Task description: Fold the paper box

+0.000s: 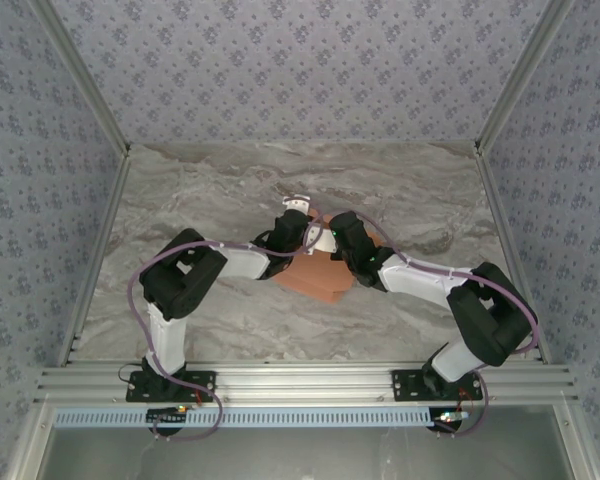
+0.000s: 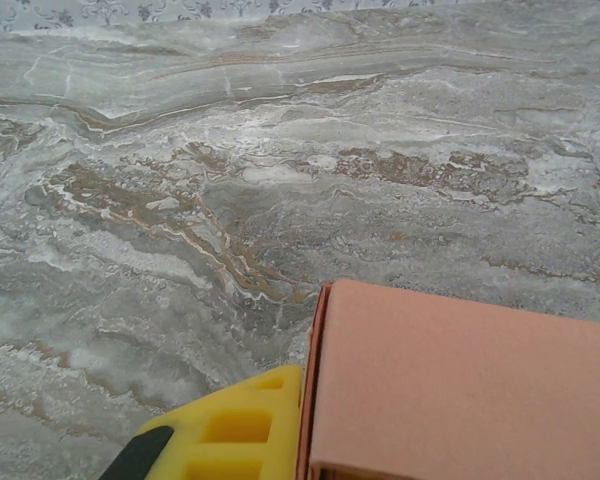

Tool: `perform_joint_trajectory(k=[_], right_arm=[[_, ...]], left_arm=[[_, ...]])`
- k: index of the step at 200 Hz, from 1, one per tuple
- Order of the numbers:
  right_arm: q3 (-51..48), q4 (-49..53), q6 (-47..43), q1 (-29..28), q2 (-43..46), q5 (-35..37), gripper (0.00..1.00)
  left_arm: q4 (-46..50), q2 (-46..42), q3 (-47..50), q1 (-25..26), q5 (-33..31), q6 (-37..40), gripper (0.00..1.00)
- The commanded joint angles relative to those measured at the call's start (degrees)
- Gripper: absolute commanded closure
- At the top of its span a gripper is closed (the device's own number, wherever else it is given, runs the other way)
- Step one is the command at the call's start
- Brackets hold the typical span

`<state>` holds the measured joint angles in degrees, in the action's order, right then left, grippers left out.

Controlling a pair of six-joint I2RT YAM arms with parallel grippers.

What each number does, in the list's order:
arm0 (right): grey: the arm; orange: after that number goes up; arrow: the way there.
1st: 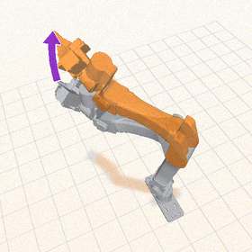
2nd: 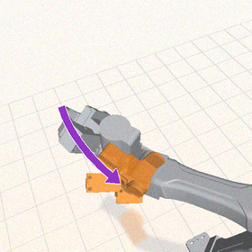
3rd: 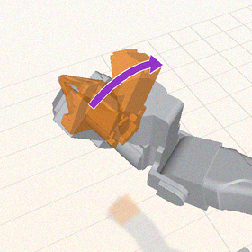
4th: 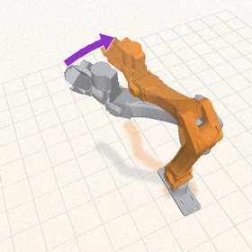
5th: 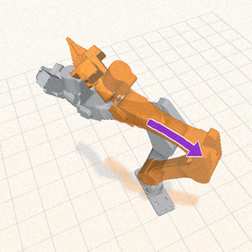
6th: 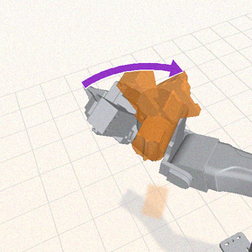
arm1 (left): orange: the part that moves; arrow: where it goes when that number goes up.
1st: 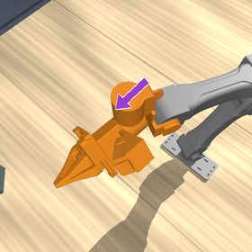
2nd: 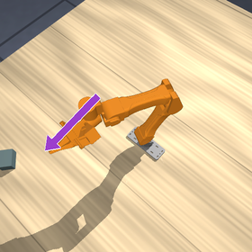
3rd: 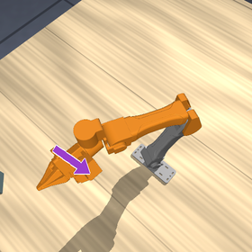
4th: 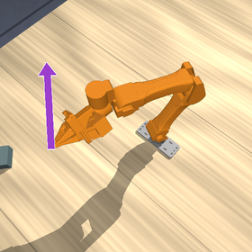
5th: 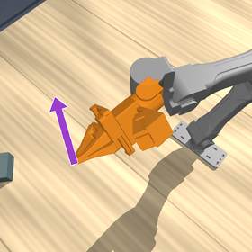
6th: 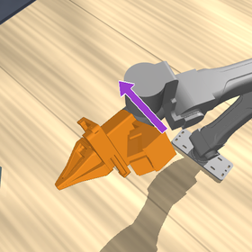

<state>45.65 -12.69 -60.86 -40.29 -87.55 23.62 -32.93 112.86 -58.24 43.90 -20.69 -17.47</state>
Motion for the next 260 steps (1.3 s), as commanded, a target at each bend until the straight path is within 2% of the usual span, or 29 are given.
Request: perform_joint_trajectory(k=[1,33,59,104,146,173,199,260], right_arm=[[0.1,5.7,0.9,-0.3,-0.3,1.3,1.00],[0.4,5.8,1.1,-0.3,-0.6,1.3,1.00],[0.5,6.0,0.9,-0.2,-0.7,1.4,1.00],[0.8,6.0,1.0,0.0,-0.6,1.6,1.00],[1.1,5.9,1.0,0.0,-1.0,1.6,1.00],[1.1,6.0,1.1,0.1,-1.0,1.7,1.00],[1.2,6.2,1.0,0.0,-0.9,1.7,1.00],[1.3,6.2,1.2,-0.1,-0.7,1.7,1.00]], left_arm=[[1.1,-1.5,2.3,-4.2,-0.1,-1.9,0.85],[1.8,-3.6,3.9,-4.8,4.2,-0.6,0.66],[1.3,-4.6,5.6,-5.0,7.2,0.3,0.58],[0.8,-5.2,7.3,-5.6,13.0,0.7,0.48],[0.2,-6.5,9.0,-6.0,16.8,1.4,0.44],[0.4,-6.3,9.0,-6.5,17.7,2.0,0.50],[0.2,-5.2,7.8,-6.7,17.8,2.2,0.62],[0.8,-4.0,5.6,-6.7,17.7,2.2,0.81]])
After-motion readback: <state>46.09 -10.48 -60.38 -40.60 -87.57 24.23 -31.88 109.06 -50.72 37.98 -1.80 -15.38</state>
